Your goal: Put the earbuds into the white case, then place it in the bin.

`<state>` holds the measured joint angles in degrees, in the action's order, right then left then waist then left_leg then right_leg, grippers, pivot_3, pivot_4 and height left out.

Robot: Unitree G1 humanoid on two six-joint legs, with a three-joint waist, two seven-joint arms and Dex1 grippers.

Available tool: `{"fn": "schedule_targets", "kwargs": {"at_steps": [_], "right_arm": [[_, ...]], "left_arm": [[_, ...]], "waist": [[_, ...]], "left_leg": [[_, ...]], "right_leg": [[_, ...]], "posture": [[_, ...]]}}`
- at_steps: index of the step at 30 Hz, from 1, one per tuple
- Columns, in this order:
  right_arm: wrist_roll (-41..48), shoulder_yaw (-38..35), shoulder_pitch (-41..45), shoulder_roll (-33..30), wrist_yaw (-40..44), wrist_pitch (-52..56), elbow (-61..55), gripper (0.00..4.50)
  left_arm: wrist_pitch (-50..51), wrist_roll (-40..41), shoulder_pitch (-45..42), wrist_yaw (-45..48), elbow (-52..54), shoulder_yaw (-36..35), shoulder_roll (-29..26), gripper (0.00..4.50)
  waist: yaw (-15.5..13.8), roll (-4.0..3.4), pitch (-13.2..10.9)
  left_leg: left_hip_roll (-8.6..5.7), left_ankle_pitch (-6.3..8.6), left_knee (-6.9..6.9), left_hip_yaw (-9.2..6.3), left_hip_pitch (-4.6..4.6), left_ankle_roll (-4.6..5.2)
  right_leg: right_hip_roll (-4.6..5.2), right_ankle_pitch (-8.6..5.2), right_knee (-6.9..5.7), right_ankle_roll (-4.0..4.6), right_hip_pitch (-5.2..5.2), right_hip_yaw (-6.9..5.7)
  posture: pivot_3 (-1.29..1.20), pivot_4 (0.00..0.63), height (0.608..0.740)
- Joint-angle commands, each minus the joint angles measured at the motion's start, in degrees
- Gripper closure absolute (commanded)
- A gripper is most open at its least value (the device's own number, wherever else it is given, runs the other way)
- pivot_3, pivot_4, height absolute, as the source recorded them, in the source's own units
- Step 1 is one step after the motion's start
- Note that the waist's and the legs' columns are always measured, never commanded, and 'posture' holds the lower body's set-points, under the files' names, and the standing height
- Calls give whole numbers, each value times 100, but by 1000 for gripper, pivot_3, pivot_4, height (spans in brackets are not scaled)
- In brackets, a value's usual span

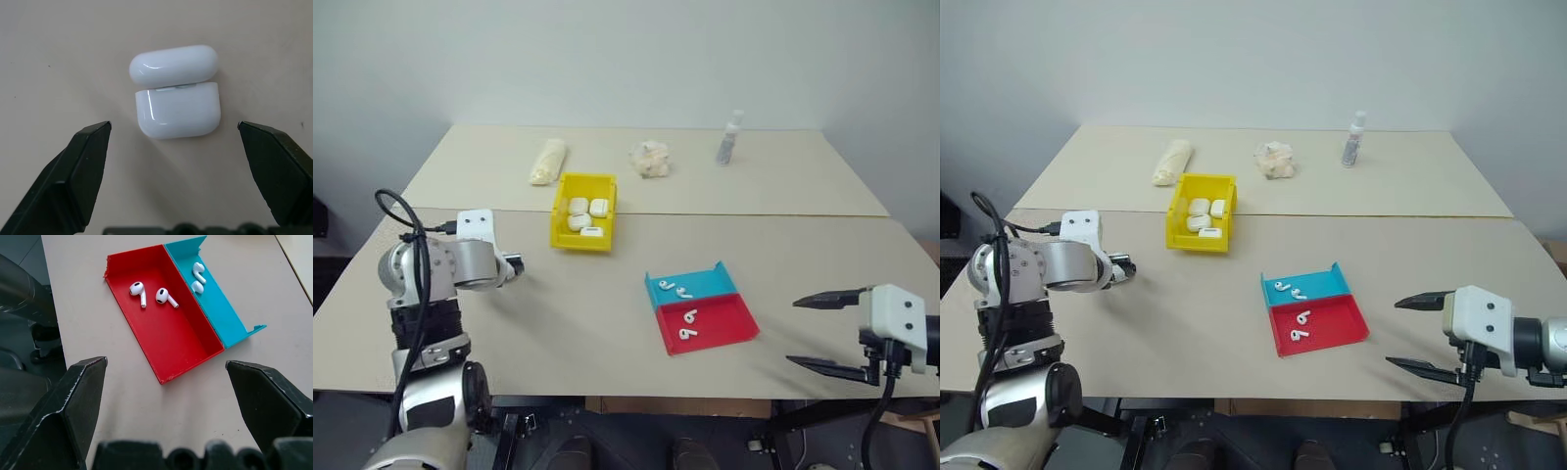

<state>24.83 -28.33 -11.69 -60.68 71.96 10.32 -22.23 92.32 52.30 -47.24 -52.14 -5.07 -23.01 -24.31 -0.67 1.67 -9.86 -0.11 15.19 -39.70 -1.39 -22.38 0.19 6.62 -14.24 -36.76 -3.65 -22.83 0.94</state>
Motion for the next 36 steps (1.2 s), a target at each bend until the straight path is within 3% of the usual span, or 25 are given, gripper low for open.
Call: {"fn": "schedule_targets", "kwargs": {"at_steps": [1,19,36], "right_arm": [[66,-268,-13,41,-72,41,-193,15],[39,-361,-198,144,-228,114,-333,15],[4,-449,-375,221,-279,99,-419,15]], "left_arm": [[18,-449,-218,240,-28,-158,78,0],[-426,-2781,-434,1949,-495,17,510,0],[-555,-3974,-613,2892,-758,-17,766,0]], "waist": [[4,0,0],[2,2,0],[3,2,0]], "left_leg": [[0,0,0,1,0,0],[-1,-1,0,1,-2,-2],[0,0,0,1,1,1]], "right_leg": [[0,0,0,0,0,0],[-1,0,2,0,2,-4],[0,0,2,-1,5,-5]], "posture": [[0,150,740],[0,150,740],[0,150,740]]}}
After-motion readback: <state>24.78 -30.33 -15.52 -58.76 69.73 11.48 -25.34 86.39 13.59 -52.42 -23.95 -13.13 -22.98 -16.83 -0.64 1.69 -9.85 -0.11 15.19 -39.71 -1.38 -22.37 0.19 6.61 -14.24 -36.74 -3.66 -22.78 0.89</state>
